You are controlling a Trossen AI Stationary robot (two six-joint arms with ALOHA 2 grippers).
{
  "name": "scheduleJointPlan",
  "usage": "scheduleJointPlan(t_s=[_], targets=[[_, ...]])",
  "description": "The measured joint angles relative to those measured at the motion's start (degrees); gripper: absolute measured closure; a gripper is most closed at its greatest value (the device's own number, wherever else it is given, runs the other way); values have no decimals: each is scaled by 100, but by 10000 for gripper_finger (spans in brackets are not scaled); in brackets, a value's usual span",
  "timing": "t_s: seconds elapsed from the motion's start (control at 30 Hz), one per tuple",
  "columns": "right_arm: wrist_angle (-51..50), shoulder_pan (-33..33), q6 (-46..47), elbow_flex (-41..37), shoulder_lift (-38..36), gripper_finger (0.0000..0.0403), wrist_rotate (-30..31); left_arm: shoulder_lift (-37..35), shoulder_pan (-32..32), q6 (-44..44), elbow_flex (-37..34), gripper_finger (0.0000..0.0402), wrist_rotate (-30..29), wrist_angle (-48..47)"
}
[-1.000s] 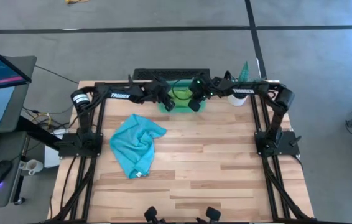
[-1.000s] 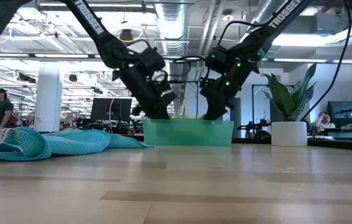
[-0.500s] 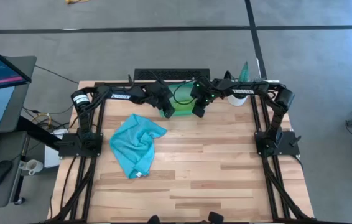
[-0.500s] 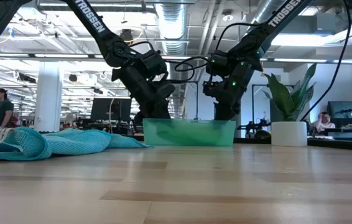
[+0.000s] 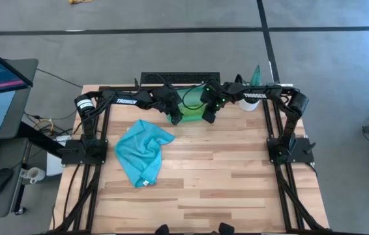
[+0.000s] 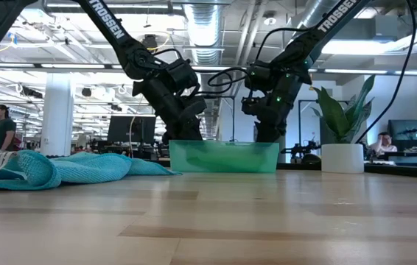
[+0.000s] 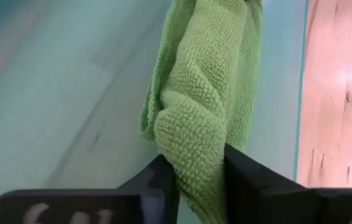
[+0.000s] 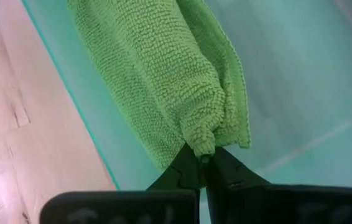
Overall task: Roll microfiber towels into tight, uniform cylinder then place into a basket
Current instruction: Put the rolled green microfiber cloth into the green bin
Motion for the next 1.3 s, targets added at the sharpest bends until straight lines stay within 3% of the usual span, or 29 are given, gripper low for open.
scheduleJointPlan(t_s=[0.17,0.33,0.5,0.7,0.97,1.1,1.3], targets=[[-89,-4,-46,-7,0,384,4,5,2,-3,42,272,-10,-90],[-274,-2,-109,-9,0,380,2,9,61,40,513,247,-13,-713],[-295,-4,-151,-9,0,386,0,9,68,264,1106,242,-106,-1251],[-319,-2,-151,-9,0,361,-14,9,68,553,1668,242,-598,-2028],[-325,12,-153,-9,0,355,27,-251,-12,675,1709,242,-787,-2629],[-394,16,-151,-9,0,325,42,-366,-110,750,1705,242,-1057,-2746],[-446,47,-105,-9,-15,241,337,-422,-186,849,1705,242,-1071,-2857]])
